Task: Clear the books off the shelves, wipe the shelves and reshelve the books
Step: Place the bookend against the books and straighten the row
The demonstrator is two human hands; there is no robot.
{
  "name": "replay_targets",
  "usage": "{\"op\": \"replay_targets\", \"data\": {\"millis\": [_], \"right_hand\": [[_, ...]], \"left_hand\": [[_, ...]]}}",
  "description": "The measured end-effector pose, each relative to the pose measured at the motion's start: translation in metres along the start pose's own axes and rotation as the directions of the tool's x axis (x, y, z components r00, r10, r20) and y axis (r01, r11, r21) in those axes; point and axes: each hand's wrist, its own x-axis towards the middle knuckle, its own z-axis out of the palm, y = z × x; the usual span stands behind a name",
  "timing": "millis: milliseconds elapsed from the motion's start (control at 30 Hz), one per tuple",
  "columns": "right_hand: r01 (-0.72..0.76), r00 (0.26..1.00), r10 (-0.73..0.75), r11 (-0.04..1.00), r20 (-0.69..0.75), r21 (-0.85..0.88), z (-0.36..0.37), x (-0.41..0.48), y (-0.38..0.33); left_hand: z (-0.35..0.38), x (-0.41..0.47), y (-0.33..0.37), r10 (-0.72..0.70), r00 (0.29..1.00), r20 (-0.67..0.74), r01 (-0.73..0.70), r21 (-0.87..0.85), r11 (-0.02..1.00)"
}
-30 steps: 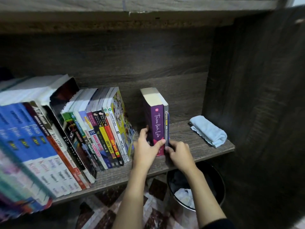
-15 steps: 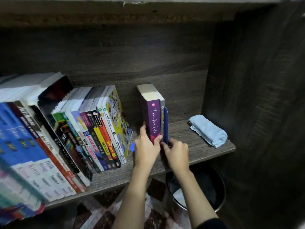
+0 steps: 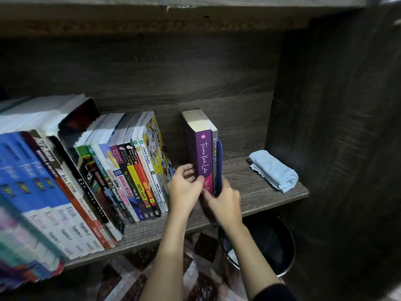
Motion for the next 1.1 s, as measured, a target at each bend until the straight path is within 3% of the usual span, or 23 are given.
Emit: {"op": "replay_targets", "data": {"millis": [200,300,367,400,467,533,600,767,1100], "right_hand": [[-0.072,0.990,0.083,0.992,-0.110,0.100,0.011,-0.005,-0.012],[-0.081,0.985,0.096,0.991,-0.145,0.105,0.013,-0.006,-0.014],[-0.082,0.984,0.098,0.991,-0.150,0.105,0.012,-0.006,-0.012],[-0.078,0.984,0.093,0.992,-0.151,0.101,0.012,-0.006,-0.012],[-0.064,0.985,0.079,0.993,-0.155,0.098,0.012,-0.006,-0.012],[-0.055,0.985,0.070,0.993,-0.158,0.102,0.013,-0.006,-0.012],[-0.057,0.985,0.072,0.993,-0.154,0.099,0.013,-0.008,-0.012],[-0.053,0.985,0.068,0.994,-0.156,0.095,0.013,-0.008,-0.011],[-0.049,0.984,0.065,0.994,-0.166,0.098,0.014,-0.008,-0.011]], "left_hand": [[-0.013,-0.001,0.000,-0.041,0.995,0.091,0.050,-0.102,0.993],[-0.018,-0.009,0.003,0.074,0.989,0.125,-0.076,0.010,0.997],[-0.021,-0.022,0.007,0.235,0.971,0.038,-0.238,0.147,0.960],[-0.024,-0.028,0.009,0.361,0.931,-0.048,-0.342,0.222,0.913],[-0.027,-0.040,0.013,0.600,0.772,-0.210,-0.515,0.347,0.784],[-0.029,-0.046,0.013,0.698,0.627,-0.347,-0.537,0.456,0.709],[-0.032,-0.049,0.010,0.663,0.583,-0.469,-0.440,0.504,0.743],[-0.031,-0.046,-0.001,0.492,0.660,-0.568,-0.204,0.494,0.845],[-0.032,-0.042,-0.001,0.399,0.656,-0.641,-0.137,0.419,0.898]]}}
